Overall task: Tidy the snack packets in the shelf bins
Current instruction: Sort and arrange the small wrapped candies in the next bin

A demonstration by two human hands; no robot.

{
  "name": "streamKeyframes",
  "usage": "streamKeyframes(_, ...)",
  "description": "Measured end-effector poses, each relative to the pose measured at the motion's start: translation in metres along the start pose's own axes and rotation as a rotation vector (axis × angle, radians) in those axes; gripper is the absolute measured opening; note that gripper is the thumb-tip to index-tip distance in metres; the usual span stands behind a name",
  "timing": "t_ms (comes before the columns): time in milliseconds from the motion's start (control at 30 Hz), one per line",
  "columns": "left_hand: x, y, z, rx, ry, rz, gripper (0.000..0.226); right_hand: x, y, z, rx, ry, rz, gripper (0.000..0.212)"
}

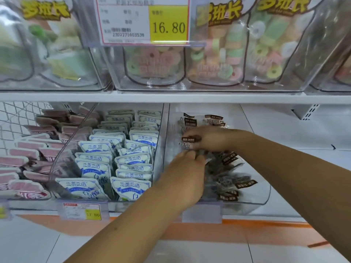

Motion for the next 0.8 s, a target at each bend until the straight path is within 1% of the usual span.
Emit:
streamKeyframes(67, 0.000, 0.005, -0.002, -0.005, -0.030, 0.035, 0.042, 0.000, -0.006, 0.004, -0.055, 0.032, -0.005, 0.045)
streamKeyframes(100, 0.001, 0.007, -0.003, -0.006, -0.031, 0.044, 0.041, -0.002, -0.010, 0.006, -0.084, 0.037, -0.016, 0.048)
streamKeyframes(167, 0.002, 0.009, -0.006, 0.005, -0.032, 0.046, 0.042, -0.007, -0.013, 0.006, -0.140, -0.066, -0.058, 0.049)
streamKeyframes(233, 0.001, 0.010, -0.008, 0.028, -0.030, 0.024, 0.046, -0.008, -0.010, 0.003, -0.156, -0.137, -0.097, 0.050)
streamKeyframes(300, 0.001, 0.011, -0.011, 0.058, -0.044, 0.002, 0.050, 0.003, -0.005, -0.002, -0.126, -0.084, -0.091, 0.049)
streamKeyframes(400, 0.001, 0.009, -0.017, 0.090, -0.060, 0.010, 0.055, 0.038, 0.024, -0.011, -0.066, 0.014, -0.013, 0.047)
streamKeyframes(433, 0.001, 0.007, -0.018, 0.089, -0.069, 0.009, 0.056, 0.045, 0.036, -0.010, -0.074, 0.044, -0.032, 0.047)
streamKeyframes(467, 0.001, 0.006, -0.017, 0.082, -0.082, 0.006, 0.056, 0.046, 0.048, -0.007, -0.094, 0.073, -0.096, 0.047)
streamKeyframes(500, 0.000, 0.005, -0.016, 0.076, -0.093, 0.002, 0.056, 0.040, 0.058, -0.002, -0.131, 0.115, -0.184, 0.051)
streamKeyframes(567, -0.001, 0.003, -0.016, 0.085, -0.092, -0.004, 0.056, 0.024, 0.074, 0.007, -0.207, 0.239, -0.306, 0.070)
streamKeyframes(633, -0.001, 0.000, -0.017, 0.113, -0.087, -0.008, 0.052, 0.012, 0.076, 0.013, -0.239, 0.287, -0.304, 0.086)
streamKeyframes(667, 0.001, -0.002, -0.018, 0.125, -0.086, -0.001, 0.049, 0.010, 0.074, 0.015, -0.246, 0.285, -0.286, 0.087)
streamKeyframes(700, 0.003, -0.004, -0.019, 0.135, -0.078, 0.015, 0.046, 0.008, 0.070, 0.017, -0.249, 0.298, -0.272, 0.084)
streamKeyframes(733, 0.006, -0.006, -0.019, 0.144, -0.064, 0.032, 0.044, 0.005, 0.066, 0.018, -0.243, 0.322, -0.266, 0.077)
streamKeyframes(800, 0.009, -0.007, -0.021, 0.157, -0.049, 0.067, 0.041, 0.008, 0.060, 0.018, -0.217, 0.339, -0.238, 0.051)
Point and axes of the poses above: each hand's wrist, its own y-axis away from the middle knuckle, its own x-axis out of the back of the hand, z = x × y, the point moved 8 cm from there along -y, towards the middle knuckle, and after that the axes turned 8 degrees about -x, right-handed, at the moved point
